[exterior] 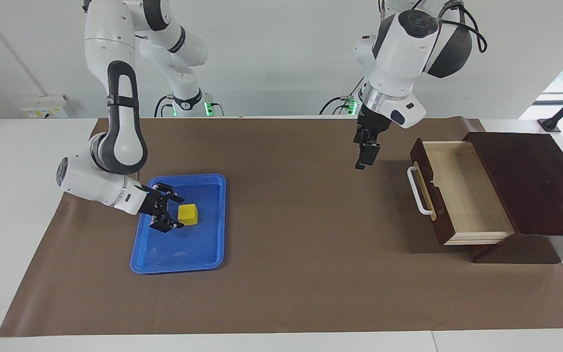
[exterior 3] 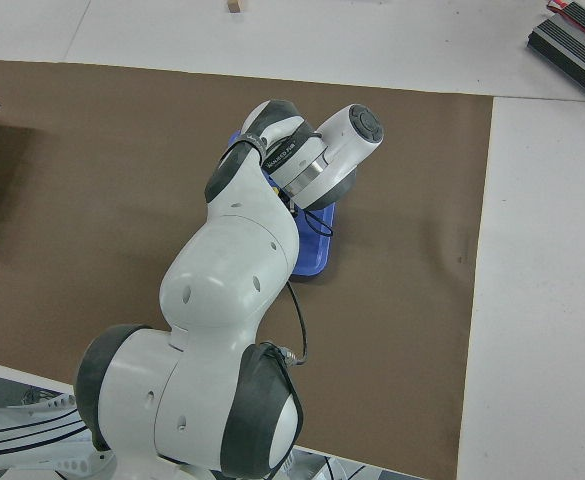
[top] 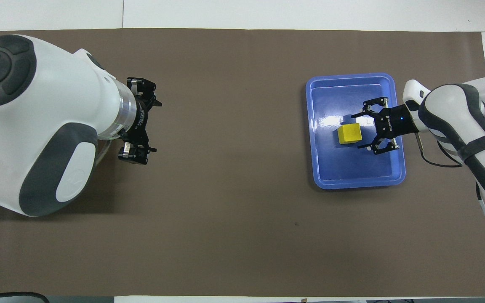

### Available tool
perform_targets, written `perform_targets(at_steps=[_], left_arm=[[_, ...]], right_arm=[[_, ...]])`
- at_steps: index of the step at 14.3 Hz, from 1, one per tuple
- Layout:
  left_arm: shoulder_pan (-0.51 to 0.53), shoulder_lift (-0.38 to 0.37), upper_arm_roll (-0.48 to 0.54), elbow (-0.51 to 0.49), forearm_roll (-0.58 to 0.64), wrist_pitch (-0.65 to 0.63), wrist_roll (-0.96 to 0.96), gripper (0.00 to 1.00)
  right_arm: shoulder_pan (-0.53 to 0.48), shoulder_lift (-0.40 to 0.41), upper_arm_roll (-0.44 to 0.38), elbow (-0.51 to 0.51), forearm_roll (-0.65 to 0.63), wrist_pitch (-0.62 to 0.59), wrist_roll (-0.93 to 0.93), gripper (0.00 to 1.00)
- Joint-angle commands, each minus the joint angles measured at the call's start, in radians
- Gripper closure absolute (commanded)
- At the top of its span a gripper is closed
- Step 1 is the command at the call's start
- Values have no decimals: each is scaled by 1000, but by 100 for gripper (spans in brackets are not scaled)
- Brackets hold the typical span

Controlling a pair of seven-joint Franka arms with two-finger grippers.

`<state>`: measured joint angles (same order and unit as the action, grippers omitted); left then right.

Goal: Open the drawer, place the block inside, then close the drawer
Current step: 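Lower the right gripper onto the yellow cube while the left gripper opens the drawer, then lift the cube with the right gripper toward the left gripper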

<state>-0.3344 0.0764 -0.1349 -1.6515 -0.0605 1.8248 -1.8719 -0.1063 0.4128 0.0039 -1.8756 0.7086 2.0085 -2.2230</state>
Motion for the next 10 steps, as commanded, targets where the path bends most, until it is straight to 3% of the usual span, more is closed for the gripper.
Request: perform_targets(at_steps=[1, 6, 10], left_arm=[[-54, 58, 15, 10, 28, 11, -105, 0], [-92, 88, 15, -2, 45, 14, -199, 0], [-123, 150, 20, 60, 48, 22, -334, 0]], right_arm=[[4, -8, -1, -23, 25, 36, -32, 99], [4, -6, -1, -10, 25, 30, -23, 100], [17, -52, 1, 38, 16, -72, 69, 100]])
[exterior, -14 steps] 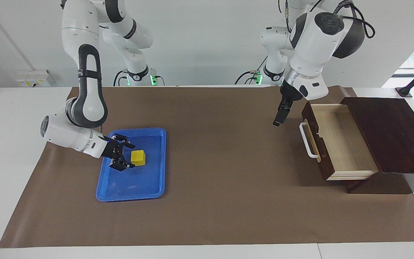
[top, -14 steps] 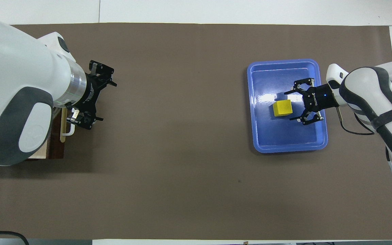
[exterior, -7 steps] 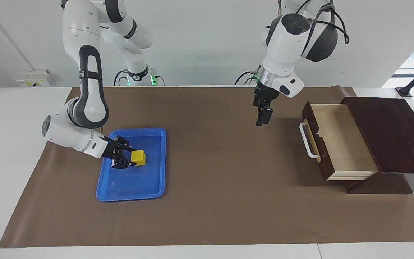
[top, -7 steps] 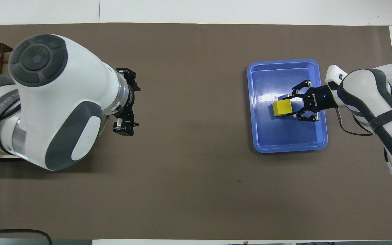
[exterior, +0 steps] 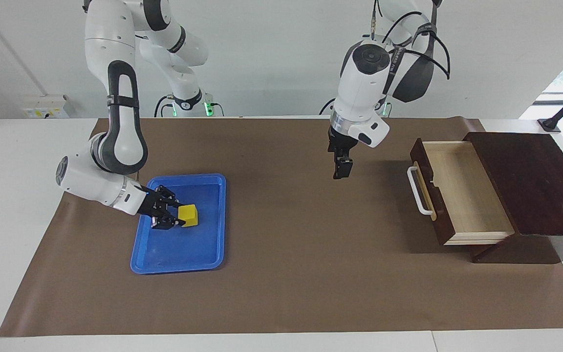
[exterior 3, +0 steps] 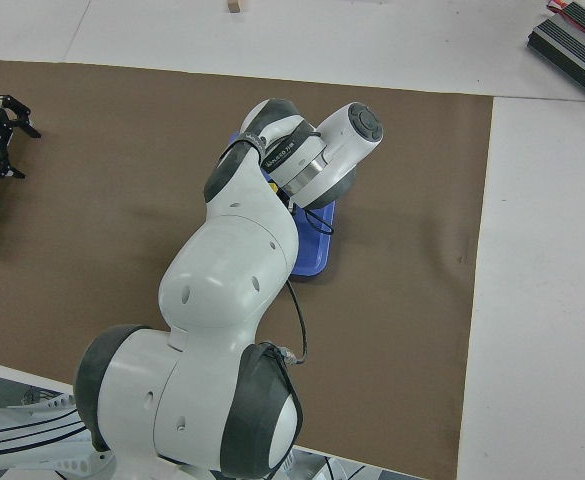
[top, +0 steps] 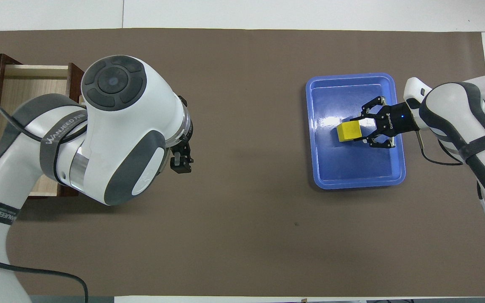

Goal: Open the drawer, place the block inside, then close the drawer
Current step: 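Lift the cube with the right gripper toward the left gripper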

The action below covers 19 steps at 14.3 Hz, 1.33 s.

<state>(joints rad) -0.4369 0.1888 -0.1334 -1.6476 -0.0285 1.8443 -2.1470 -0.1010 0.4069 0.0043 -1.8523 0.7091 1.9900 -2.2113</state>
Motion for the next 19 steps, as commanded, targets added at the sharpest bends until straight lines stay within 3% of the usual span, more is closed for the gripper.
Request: perform_targets(at_steps=[1, 6, 10, 14, 19], left_arm=[[-20, 40, 18, 61, 16, 0, -60, 0], [-22, 38, 18, 55, 36, -5, -60, 0], [-55, 38, 20, 60, 38, -5, -140, 0], [-114, 44, 18, 78, 67, 4, -220, 0], [-151, 93, 17, 140, 61, 10, -272, 0]], right_arm=[[24, -75, 2, 22, 10, -80, 96, 100], [168, -213, 2, 31, -23, -142, 353, 100], [317, -218, 2, 73, -22, -113, 563, 100], [444, -217, 0, 73, -23, 22, 706, 100], [535, -212, 2, 73, -56, 130, 713, 100]])
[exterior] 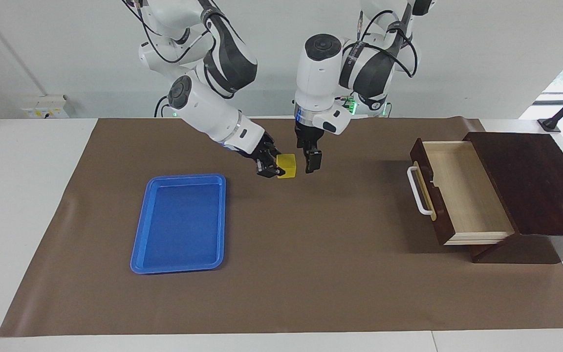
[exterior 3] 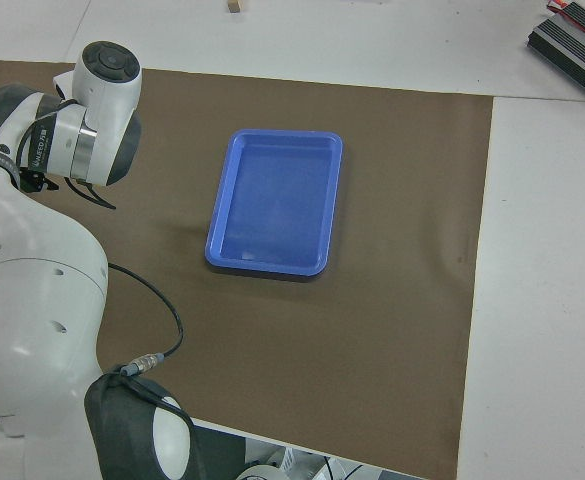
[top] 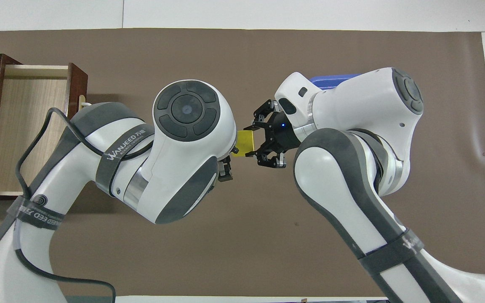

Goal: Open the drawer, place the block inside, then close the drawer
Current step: 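Grasp the cube with the left gripper and open the right gripper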

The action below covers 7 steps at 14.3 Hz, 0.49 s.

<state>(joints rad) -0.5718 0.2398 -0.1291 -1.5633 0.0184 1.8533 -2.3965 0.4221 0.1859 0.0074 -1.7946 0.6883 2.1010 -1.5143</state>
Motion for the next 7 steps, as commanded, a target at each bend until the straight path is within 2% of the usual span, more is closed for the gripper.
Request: perform_targets(at_steps=[1, 7], left_arm=[[-25, 48, 14, 57, 14, 4, -24, 0], [-28, 50, 14, 40, 25, 49, -32, 2]], right_arm=[[20, 10, -1, 15, -36, 20, 16, 100], [18, 10, -1, 15, -42, 19, -4, 100]])
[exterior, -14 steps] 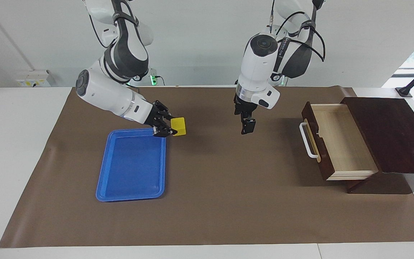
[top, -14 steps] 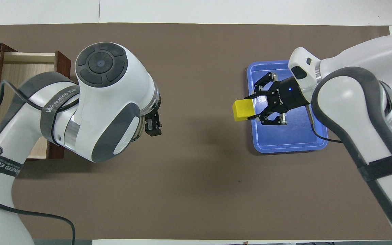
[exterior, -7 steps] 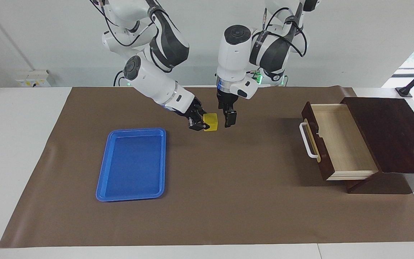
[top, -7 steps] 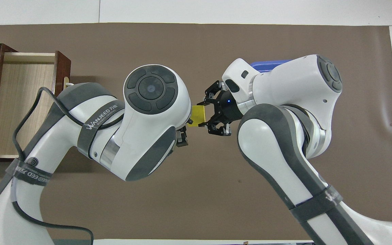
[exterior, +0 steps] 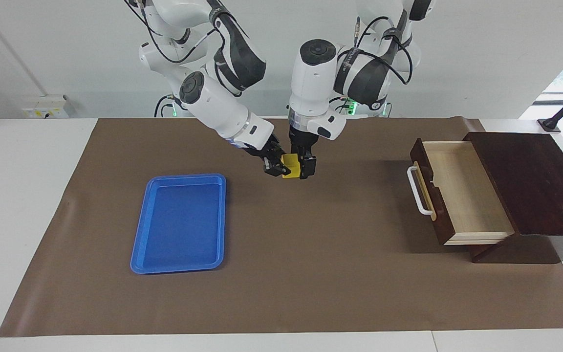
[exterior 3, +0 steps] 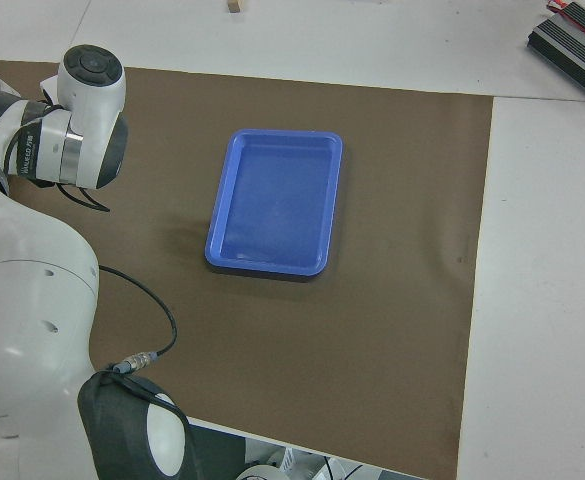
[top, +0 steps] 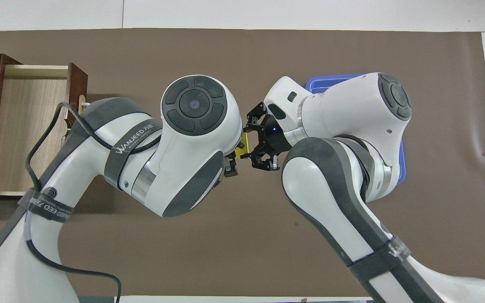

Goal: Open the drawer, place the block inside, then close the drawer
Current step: 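Grasp the cube with the left gripper and open the right gripper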

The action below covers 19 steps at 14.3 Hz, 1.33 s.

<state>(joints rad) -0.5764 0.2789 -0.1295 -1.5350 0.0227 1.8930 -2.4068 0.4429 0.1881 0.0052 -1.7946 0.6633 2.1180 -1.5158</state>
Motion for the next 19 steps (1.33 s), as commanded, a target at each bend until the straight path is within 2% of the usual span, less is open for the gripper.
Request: perform_targets(at_steps=[1, 2, 5, 10, 11, 12, 16, 19], left_arm=[[-23, 11, 14, 10, 20, 6, -21, 25], [-23, 11, 14, 6, 20, 12, -20, 48], [-29, 11, 14, 4, 22, 26, -14, 100], [-28, 11, 13, 4, 23, 15, 5, 100], [-30, 11, 13, 4, 23, 15, 5, 100], [-30, 11, 13, 4, 23, 15, 6, 100], [-17, 9, 13, 15, 26, -47, 52, 100], [39, -45, 21, 13, 22, -129, 162, 100]], right_arm=[[-3, 8, 1, 14, -18, 2, -3, 100], [-4, 8, 1, 14, -18, 2, -3, 100], [-10, 8, 1, 14, -16, -1, -4, 100], [-12, 8, 1, 14, -11, -1, 5, 100], [-12, 7, 1, 14, -11, -1, 6, 96], [-12, 2, 1, 14, -11, -9, 19, 1], [-18, -1, -2, 14, -11, -21, 31, 0], [-56, -2, -8, 15, -8, -67, 31, 0]])
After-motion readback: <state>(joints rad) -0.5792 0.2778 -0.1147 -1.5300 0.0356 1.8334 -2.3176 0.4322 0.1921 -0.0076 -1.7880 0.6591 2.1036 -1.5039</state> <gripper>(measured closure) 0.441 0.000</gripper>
